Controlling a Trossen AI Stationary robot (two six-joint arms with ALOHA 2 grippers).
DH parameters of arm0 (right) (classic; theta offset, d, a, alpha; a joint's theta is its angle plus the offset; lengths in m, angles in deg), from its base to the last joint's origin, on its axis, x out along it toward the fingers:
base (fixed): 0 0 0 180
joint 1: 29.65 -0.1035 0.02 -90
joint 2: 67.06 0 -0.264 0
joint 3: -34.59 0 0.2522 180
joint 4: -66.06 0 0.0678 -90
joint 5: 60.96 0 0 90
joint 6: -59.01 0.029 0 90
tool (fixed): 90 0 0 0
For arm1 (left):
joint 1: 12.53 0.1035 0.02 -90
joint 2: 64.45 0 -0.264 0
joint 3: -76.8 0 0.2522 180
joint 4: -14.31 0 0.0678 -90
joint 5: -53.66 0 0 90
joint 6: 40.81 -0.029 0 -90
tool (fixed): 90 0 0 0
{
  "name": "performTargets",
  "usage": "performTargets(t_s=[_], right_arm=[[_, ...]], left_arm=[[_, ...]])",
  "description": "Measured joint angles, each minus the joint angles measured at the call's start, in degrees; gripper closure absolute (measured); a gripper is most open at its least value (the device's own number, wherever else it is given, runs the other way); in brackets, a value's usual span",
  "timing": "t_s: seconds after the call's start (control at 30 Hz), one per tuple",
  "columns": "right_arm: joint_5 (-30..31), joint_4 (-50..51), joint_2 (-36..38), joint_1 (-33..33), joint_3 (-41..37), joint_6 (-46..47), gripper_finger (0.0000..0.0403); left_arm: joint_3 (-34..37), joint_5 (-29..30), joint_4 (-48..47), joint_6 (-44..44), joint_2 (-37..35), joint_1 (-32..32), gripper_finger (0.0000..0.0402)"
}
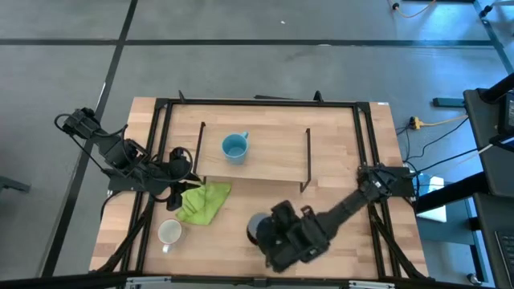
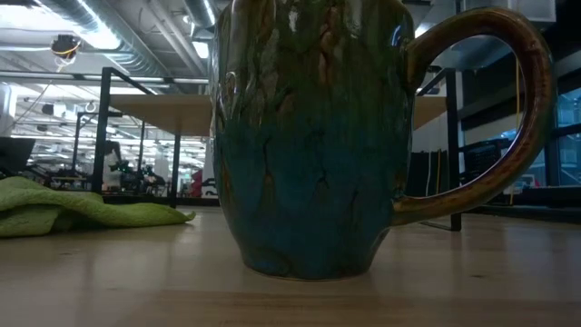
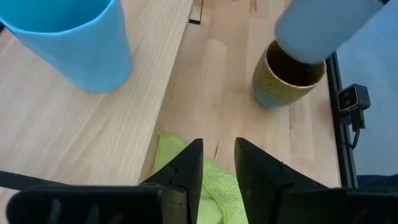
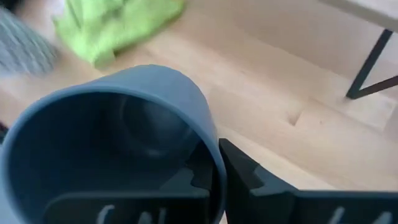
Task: Stack small to large cups/mugs on shelf
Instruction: Put the gray mug on the shelf
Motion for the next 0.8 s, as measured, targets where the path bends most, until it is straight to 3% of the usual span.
performTargets(t_s=[0.1,0.33,0.57,0.8], right_arm=[[2.99,0.45,0.59,-1.91,0.04,3.9,0.0388],[1.74,0.54,0.61,-5.06,-0.35,4.18,0.0388],[-6.59,-0.77,0.68,-8.87,-0.39,3.5,0.0388],[-11.73,0.58,1.2,-13.39,-0.46,14.59,0.0388]], left_arm=[[0.0,0.0,0.01,-0.14,0.0,0.0,0.0315],[0.01,-0.09,0.01,-0.09,0.0,0.0,0.0315],[0.01,-0.2,0.02,0.16,0.02,0.0,0.0315],[0.0,-0.18,0.03,0.21,0.0,0.0,0.0315]])
